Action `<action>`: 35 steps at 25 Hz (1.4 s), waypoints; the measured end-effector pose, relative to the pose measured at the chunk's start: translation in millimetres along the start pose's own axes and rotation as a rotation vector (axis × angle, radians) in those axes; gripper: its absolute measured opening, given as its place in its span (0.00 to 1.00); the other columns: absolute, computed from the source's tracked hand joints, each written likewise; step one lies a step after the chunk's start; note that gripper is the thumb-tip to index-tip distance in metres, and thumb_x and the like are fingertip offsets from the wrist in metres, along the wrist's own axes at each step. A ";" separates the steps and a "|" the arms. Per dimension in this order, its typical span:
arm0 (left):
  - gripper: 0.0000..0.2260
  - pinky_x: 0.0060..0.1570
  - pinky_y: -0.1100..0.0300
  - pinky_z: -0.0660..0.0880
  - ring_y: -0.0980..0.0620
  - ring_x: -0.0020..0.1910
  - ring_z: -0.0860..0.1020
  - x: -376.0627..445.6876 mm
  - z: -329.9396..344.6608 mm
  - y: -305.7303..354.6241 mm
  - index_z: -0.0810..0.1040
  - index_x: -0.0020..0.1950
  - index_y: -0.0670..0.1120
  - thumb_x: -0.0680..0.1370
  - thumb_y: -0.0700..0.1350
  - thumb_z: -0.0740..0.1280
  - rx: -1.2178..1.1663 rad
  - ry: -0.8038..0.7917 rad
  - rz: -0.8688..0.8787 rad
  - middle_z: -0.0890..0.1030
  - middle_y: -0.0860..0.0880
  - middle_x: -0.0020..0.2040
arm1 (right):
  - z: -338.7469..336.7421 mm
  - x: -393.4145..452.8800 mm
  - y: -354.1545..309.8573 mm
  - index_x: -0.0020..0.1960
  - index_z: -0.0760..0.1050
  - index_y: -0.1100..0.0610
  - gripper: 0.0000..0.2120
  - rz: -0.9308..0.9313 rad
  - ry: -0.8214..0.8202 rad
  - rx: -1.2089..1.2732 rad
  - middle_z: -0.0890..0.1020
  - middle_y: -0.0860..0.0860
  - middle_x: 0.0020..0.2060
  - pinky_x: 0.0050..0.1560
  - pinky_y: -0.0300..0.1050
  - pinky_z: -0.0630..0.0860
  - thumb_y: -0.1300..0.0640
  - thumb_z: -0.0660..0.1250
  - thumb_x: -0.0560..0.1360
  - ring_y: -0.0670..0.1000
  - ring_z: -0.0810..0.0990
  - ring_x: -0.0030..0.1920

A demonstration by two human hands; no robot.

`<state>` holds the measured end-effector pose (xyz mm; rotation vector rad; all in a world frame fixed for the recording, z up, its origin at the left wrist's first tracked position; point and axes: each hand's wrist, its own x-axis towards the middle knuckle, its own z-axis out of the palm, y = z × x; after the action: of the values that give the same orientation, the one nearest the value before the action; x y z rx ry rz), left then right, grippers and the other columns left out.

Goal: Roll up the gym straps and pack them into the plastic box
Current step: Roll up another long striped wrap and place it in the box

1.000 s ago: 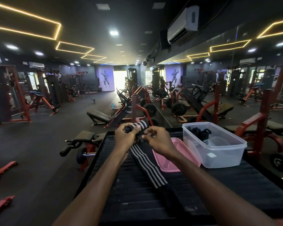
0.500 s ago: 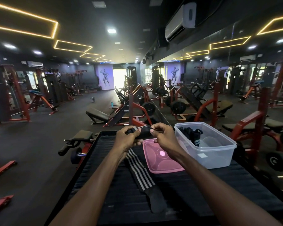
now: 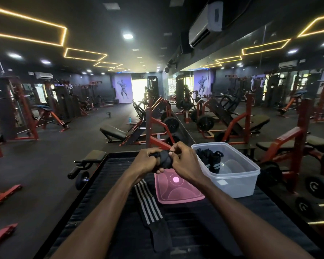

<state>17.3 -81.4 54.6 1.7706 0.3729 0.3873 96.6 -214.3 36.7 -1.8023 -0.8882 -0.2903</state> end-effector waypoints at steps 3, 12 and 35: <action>0.21 0.30 0.57 0.74 0.45 0.32 0.78 -2.3 13.1 -1.7 0.80 0.56 0.40 0.76 0.27 0.51 -0.086 0.021 0.005 0.80 0.34 0.41 | -6.2 1.0 3.3 0.45 0.75 0.56 0.04 0.018 0.018 0.020 0.81 0.49 0.40 0.47 0.55 0.81 0.63 0.65 0.77 0.50 0.81 0.43; 0.10 0.26 0.61 0.68 0.50 0.28 0.77 13.0 48.7 5.4 0.82 0.48 0.41 0.78 0.48 0.70 -0.115 0.092 0.114 0.81 0.42 0.37 | -29.4 11.4 18.7 0.46 0.75 0.57 0.01 0.036 0.141 0.105 0.79 0.47 0.39 0.42 0.41 0.76 0.62 0.65 0.77 0.44 0.78 0.41; 0.11 0.46 0.52 0.82 0.43 0.49 0.83 85.1 139.7 19.1 0.85 0.50 0.44 0.73 0.32 0.68 0.072 0.000 0.117 0.84 0.41 0.48 | -123.2 57.9 119.0 0.51 0.82 0.59 0.08 0.391 -0.315 0.448 0.84 0.63 0.52 0.60 0.61 0.79 0.66 0.69 0.74 0.63 0.83 0.56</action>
<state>156.8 -168.6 47.7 1.8680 0.2870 0.4612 244.5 -318.3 37.0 -1.5715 -0.7197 0.4228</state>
